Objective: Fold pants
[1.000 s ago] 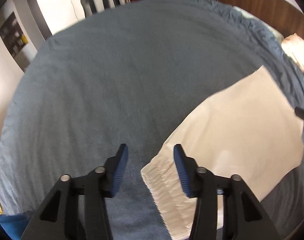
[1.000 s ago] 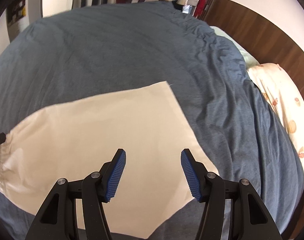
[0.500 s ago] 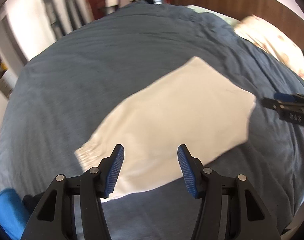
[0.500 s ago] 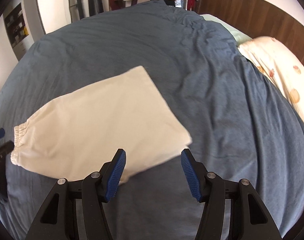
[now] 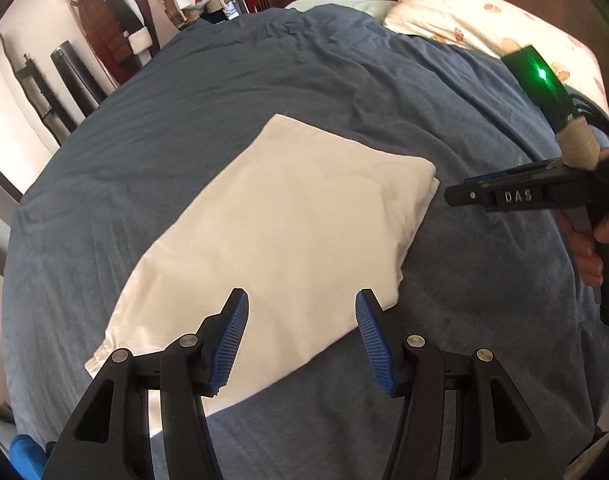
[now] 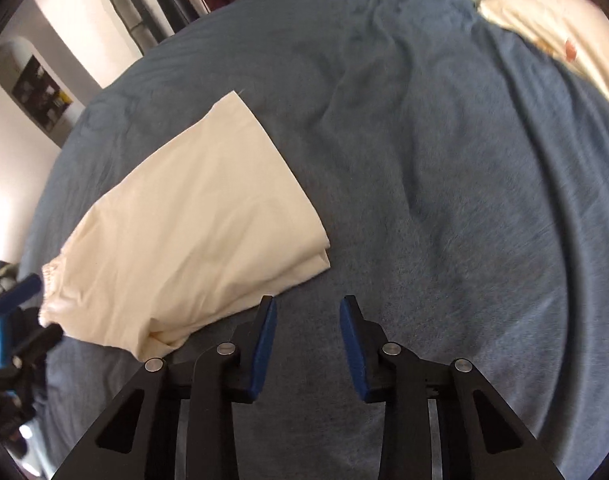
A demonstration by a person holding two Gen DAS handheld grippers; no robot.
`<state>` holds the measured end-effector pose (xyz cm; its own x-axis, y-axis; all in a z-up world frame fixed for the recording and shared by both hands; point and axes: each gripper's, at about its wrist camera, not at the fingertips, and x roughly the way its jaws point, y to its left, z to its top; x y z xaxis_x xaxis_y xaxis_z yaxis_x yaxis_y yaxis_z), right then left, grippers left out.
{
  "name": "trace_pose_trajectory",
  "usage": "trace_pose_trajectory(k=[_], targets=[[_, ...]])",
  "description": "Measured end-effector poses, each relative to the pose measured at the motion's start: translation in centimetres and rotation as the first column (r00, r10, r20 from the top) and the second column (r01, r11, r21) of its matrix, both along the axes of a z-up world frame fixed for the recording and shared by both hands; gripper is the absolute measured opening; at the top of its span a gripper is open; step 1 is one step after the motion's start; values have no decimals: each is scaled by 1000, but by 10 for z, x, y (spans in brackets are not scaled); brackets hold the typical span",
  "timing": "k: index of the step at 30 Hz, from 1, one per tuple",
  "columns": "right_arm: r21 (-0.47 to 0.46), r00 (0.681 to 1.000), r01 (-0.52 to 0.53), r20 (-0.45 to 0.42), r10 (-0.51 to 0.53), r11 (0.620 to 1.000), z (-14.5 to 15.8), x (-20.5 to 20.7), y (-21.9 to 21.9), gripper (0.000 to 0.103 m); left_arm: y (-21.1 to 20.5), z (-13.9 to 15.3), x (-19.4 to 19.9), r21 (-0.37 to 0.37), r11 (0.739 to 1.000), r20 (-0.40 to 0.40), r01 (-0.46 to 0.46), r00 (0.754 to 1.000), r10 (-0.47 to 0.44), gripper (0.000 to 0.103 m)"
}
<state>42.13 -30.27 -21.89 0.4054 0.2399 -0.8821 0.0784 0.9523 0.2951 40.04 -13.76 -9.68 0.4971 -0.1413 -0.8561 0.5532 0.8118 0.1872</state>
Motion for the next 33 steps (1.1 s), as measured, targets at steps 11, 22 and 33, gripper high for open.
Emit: trace_pose_trajectory(k=[11,22,33], targets=[[229,996,91,-38,-85,969,-33,19,-21,29,-24,-12,12,-21,995,-35,-97,995,97,55],[336,987,152,-98,-126,929,-60,34,-34,23,-32,-12,12,-11,994,-54,-105,993,105,55],[366,985,151,-134,-108,918,-73,44,-29,21,-31,-18,20,-14,989,-77,-145,987,143,55]])
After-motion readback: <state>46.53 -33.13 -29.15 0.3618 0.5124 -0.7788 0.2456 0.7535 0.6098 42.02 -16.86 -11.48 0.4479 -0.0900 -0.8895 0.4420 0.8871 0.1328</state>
